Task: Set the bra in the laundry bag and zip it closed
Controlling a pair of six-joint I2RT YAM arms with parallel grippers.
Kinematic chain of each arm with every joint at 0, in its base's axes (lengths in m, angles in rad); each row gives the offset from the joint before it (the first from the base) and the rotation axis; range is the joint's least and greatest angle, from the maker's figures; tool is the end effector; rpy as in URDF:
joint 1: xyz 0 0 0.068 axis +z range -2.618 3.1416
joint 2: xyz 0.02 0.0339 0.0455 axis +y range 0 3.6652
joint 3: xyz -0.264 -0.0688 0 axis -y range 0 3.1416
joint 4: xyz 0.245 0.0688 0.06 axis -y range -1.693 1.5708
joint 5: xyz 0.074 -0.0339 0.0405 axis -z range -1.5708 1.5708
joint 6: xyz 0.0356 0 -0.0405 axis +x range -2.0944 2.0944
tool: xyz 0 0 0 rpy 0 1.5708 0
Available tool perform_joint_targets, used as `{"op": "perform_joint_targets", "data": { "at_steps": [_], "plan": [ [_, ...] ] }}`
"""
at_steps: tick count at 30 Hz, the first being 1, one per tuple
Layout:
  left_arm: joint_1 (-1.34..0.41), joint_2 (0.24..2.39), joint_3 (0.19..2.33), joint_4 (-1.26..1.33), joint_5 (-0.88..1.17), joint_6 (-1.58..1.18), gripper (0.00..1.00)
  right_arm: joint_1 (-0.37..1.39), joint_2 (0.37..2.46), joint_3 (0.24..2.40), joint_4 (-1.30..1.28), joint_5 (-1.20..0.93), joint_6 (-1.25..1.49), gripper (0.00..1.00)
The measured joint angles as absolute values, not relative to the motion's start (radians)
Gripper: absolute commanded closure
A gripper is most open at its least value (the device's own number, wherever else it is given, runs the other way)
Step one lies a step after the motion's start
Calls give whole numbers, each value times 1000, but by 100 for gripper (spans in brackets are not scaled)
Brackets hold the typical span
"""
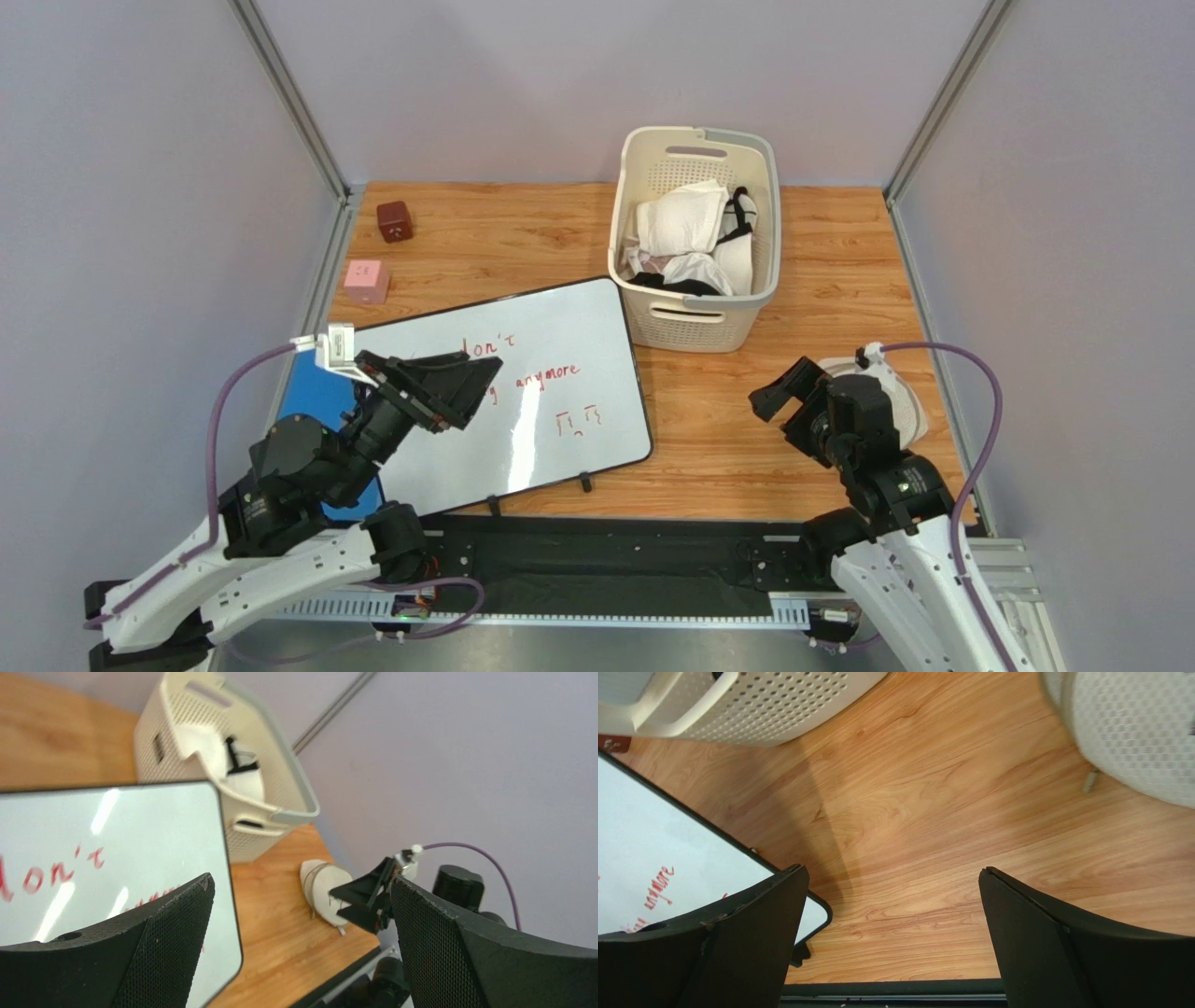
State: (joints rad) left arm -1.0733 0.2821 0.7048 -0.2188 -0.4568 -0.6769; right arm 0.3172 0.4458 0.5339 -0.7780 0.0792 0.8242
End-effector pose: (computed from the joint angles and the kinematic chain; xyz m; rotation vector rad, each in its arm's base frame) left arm 0.0467 -0.0532 0.3637 -0.1186 1.4819 -1.1344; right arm 0.1007 0.0301 0.2390 0.6212 2.2257 0.5112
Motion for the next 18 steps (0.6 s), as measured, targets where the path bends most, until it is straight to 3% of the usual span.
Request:
{"op": "perform_joint_targets", "data": {
  "at_steps": [3, 7, 12, 18],
  "plan": [
    [-1074, 349, 818, -457, -548, -822, 0, 317, 500, 637, -869, 176, 839, 0],
    [-1074, 286, 810, -659, -582, -939, 0, 317, 587, 774, -953, 290, 847, 0],
    [-1074, 4, 678, -714, -601, -987, 0, 313, 699, 848, -1008, 424, 844, 0],
    [-1076, 31, 731, -805, -552, -959, 0, 175, 908, 858, -1061, 420, 832, 0]
  ]
}}
